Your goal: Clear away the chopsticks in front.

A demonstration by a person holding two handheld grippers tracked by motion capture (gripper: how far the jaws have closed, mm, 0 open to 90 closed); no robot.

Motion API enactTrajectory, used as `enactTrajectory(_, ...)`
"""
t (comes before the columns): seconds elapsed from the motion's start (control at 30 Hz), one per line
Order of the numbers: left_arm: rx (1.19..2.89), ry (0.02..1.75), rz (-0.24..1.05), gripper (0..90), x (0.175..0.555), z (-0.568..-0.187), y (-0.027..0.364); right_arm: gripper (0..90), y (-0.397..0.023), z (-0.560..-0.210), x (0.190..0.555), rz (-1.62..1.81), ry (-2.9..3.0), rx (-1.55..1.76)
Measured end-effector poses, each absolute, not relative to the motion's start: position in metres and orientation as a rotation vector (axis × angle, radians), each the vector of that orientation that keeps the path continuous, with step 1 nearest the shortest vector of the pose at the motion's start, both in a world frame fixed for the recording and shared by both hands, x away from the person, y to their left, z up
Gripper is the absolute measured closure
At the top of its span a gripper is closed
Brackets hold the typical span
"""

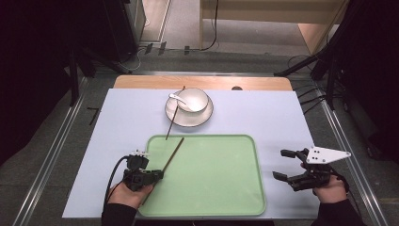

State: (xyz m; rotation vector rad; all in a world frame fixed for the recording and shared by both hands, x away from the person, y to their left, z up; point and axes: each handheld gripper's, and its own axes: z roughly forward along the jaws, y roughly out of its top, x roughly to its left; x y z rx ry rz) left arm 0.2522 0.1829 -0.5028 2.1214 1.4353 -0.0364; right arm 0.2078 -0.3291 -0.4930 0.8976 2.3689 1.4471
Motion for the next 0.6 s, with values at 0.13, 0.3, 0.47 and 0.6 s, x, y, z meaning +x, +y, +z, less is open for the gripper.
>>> enactTrajectory(0.13, 2.146, 1.420, -0.028, 76.9, 0.252, -0.502, 0.182, 15.1, -0.329, -0.493, 0.208, 1.447, 2.372, 0.896)
enactTrajectory(0.3, 2.162, 1.371, -0.026, 69.0, 0.254, -0.499, 0.179, 15.1, -0.328, -0.493, 0.208, 1.448, 2.372, 0.895)
enactTrajectory(0.47, 2.115, 1.264, -0.010, 51.8, 0.261, -0.484, 0.181, 15.1, -0.329, -0.493, 0.208, 1.447, 2.372, 0.897)
enactTrajectory(0.6, 2.102, 1.228, 0.004, 40.6, 0.269, -0.473, 0.181, 15.1, -0.330, -0.493, 0.207, 1.447, 2.370, 0.899)
